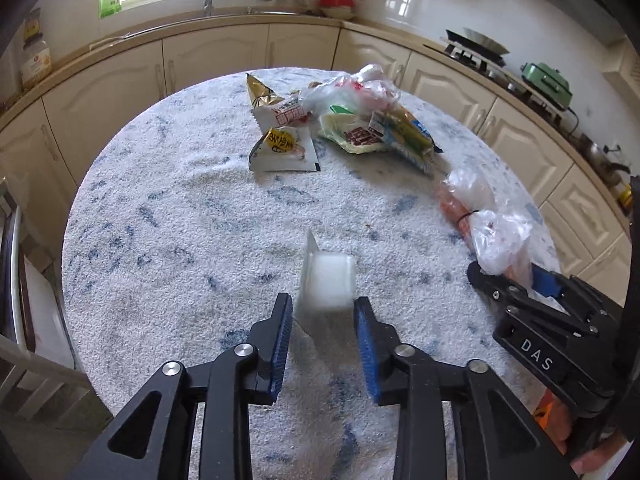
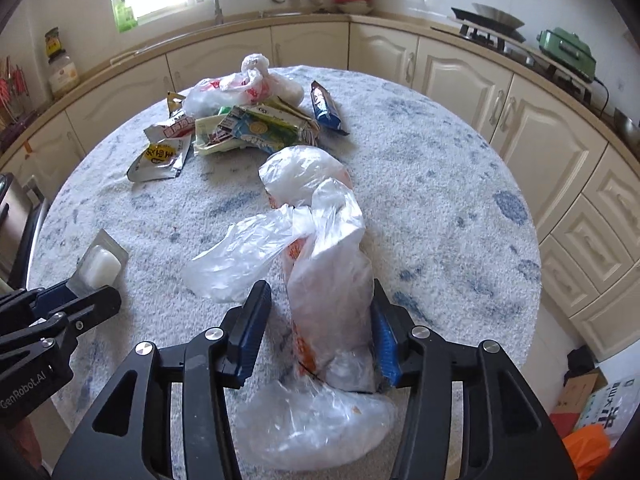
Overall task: Collect trash
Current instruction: 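Grasp the clear plastic bag with the right tool while the left tool grasps a white carton, then carry both items to the blue bin and open both tools over it, then move both open tools back toward the table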
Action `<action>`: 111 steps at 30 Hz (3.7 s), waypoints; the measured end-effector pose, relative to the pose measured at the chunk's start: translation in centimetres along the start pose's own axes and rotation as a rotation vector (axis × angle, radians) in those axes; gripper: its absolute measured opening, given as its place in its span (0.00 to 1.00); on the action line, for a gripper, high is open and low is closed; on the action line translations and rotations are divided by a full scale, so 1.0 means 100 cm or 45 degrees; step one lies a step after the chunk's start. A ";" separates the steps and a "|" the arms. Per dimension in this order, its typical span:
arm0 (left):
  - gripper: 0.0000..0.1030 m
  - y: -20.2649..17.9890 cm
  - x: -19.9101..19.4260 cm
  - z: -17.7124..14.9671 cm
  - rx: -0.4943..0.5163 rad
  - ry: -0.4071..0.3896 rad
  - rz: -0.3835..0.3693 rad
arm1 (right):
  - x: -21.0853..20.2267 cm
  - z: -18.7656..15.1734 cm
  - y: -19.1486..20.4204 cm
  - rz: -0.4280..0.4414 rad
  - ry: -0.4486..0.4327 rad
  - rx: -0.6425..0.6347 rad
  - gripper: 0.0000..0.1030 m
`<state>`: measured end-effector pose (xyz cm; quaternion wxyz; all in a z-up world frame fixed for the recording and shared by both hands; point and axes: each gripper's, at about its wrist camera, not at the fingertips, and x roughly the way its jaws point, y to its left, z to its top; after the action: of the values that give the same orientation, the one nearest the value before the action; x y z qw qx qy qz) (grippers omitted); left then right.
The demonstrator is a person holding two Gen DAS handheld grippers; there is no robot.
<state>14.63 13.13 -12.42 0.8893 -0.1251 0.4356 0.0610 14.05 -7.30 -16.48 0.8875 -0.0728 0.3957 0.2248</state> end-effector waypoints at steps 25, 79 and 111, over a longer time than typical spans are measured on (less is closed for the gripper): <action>0.18 -0.075 0.003 0.018 0.214 -0.068 -0.091 | -0.043 -0.010 -0.068 -0.036 -0.075 0.218 0.27; 0.19 -0.395 0.176 -0.001 0.919 0.278 -0.476 | -0.115 -0.161 -0.314 -0.659 0.039 0.964 0.45; 0.87 -0.370 0.137 -0.011 0.917 0.206 -0.419 | -0.136 -0.162 -0.295 -0.673 0.011 0.929 0.56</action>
<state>30.25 -22.79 -17.62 0.8370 0.1222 0.4718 -0.2487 8.71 -43.14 -18.93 0.8804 0.1452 0.4207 -0.1642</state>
